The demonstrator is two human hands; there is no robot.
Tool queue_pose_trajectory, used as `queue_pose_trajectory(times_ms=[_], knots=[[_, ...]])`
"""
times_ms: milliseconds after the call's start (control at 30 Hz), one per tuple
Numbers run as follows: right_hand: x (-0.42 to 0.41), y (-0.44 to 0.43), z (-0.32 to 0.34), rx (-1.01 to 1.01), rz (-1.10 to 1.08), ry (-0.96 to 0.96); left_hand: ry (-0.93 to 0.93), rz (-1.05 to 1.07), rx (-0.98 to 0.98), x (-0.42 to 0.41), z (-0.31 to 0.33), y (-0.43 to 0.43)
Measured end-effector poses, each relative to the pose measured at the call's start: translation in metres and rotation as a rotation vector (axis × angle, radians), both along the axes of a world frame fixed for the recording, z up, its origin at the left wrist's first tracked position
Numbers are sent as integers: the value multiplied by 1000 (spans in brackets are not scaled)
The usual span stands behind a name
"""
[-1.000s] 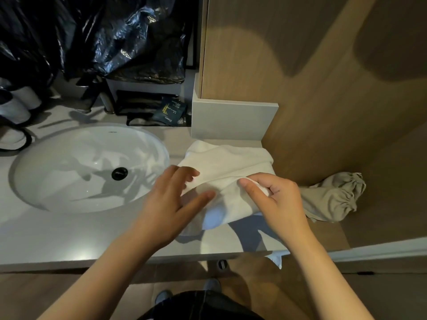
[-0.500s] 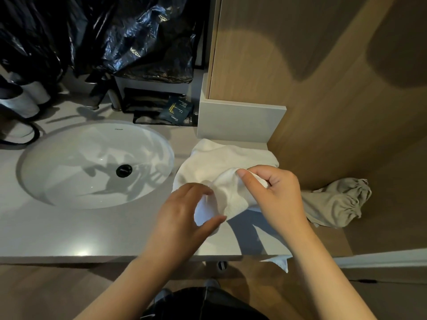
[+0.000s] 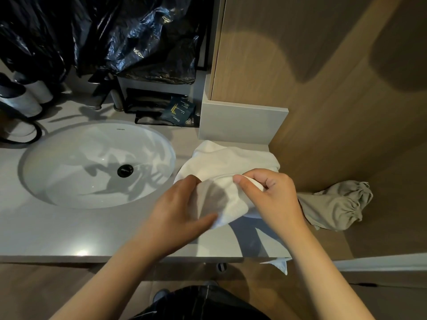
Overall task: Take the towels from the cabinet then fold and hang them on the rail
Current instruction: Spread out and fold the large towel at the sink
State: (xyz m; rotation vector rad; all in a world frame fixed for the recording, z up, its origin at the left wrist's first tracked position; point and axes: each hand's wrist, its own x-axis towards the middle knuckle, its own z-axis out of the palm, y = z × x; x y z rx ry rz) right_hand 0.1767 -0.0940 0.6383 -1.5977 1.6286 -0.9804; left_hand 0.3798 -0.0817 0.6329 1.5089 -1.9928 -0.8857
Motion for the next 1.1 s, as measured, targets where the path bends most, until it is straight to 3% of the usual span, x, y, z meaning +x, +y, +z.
queue_pose_trajectory(times_ms=[167,433,600,733,967,1100], knots=[[-5,-3,-3,-23,-17,23,65,-8,-80,13,10,-3],[-13,-4,-8,-46,38,28,24,172,-172,41,13,-18],[-32,15,-23,65,155,77,167,333,-109,50,6,-24],[-52,38,-36,113,87,132,170,395,-115,61,4,-25],[-40,23,9,-177,38,68,22,127,-52,45,17,-12],[-13,14,30,-231,141,83,96,-32,-67,16,27,-3]])
